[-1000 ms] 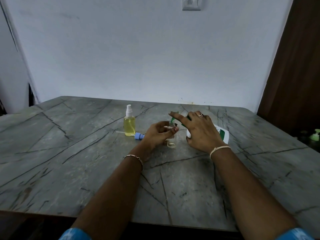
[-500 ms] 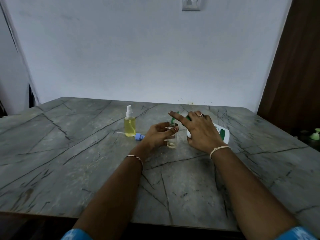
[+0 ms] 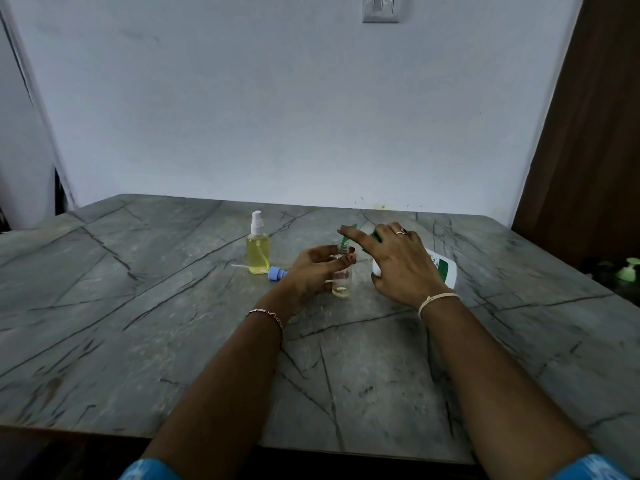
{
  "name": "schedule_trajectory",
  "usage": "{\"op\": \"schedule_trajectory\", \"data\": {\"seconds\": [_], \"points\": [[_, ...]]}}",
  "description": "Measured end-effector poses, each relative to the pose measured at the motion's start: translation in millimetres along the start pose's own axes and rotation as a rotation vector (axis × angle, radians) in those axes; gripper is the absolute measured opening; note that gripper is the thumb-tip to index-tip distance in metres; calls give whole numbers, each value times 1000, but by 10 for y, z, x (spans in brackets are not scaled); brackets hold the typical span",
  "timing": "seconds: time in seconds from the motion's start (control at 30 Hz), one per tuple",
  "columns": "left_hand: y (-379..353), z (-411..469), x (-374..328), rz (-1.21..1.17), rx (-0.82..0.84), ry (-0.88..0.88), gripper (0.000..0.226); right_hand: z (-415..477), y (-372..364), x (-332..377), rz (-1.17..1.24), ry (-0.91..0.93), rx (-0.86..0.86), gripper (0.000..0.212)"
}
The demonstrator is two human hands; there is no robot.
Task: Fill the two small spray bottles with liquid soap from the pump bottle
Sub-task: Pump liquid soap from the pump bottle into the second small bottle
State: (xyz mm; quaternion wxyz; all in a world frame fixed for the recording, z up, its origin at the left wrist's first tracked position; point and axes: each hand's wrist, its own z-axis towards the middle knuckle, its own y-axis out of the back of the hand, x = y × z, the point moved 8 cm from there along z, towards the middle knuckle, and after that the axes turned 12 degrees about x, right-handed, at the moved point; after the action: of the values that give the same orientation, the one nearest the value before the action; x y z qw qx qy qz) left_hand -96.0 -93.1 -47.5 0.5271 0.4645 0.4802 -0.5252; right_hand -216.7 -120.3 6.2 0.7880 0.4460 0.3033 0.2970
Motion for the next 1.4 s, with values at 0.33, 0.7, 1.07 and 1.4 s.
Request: {"op": "schedule_trajectory", "data": {"seconds": [0.33,0.7,1.07,1.4], "points": [[-22,-17,-10,8,0,7,16,23,20,6,62,-15,9,75],[-13,-12,-11,3,-7,16,18,18,1,-13,74,-19,18,79],[16,9,5,8,-24,9,30,13,-27,-20,51,-14,23,88],[-22,-9,-19,30,-5,12,35,35,13,-5,85,-26,10,74]]}}
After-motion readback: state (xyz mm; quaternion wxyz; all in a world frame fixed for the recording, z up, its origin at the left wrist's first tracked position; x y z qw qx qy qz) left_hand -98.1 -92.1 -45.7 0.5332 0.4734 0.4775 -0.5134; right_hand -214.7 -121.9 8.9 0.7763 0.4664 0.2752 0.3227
